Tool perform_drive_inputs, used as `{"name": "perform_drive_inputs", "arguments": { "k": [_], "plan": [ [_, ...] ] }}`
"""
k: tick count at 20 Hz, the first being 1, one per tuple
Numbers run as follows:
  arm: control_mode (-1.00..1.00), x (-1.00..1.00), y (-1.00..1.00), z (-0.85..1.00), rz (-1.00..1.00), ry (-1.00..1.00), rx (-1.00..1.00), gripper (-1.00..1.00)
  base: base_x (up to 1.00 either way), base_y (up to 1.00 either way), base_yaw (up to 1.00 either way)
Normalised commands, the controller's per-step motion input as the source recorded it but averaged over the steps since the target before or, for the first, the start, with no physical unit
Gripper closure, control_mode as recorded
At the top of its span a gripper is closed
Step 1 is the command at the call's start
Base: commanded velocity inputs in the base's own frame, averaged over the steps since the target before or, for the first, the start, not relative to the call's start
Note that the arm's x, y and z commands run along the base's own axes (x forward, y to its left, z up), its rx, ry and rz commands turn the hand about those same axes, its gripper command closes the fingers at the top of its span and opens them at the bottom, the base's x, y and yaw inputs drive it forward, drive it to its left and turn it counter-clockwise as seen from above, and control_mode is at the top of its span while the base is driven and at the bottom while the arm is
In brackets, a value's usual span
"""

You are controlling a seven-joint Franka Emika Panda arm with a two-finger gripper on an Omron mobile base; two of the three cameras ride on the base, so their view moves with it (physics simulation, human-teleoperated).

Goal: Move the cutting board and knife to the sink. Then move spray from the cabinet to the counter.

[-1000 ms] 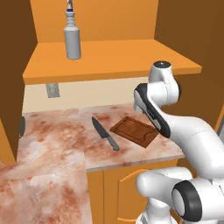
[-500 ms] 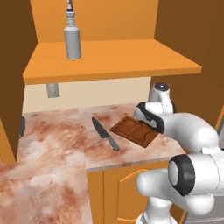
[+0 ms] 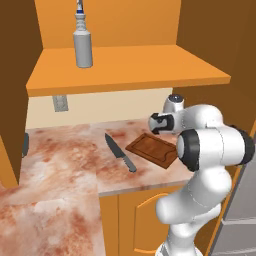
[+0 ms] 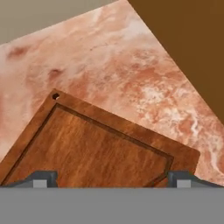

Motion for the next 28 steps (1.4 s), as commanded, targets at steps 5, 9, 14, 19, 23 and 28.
{"name": "perform_drive_inputs", "arguments": {
  "k": [5,9,14,19,23,28],
  "plan": [
    [-1.00,0.50,-0.35,-0.50,0.00,0.04,0.01,-1.00,0.00,0.00,0.00],
    [-1.00,0.21,-0.17,-0.57,0.00,0.01,0.01,-1.00,0.00,0.00,0.00],
    [-1.00,0.06,-0.04,-0.66,0.00,0.00,0.00,-1.00,0.00,0.00,0.00],
    [-1.00,0.03,-0.04,-0.13,-0.03,-0.01,0.03,-1.00,0.00,0.00,0.00],
    [-1.00,0.29,-0.34,0.01,-0.12,-0.03,0.13,-1.00,0.00,0.00,0.00],
    [-1.00,0.76,-0.09,-0.04,-0.12,-0.02,0.07,-1.00,0.00,0.00,0.00]
  ]
}}
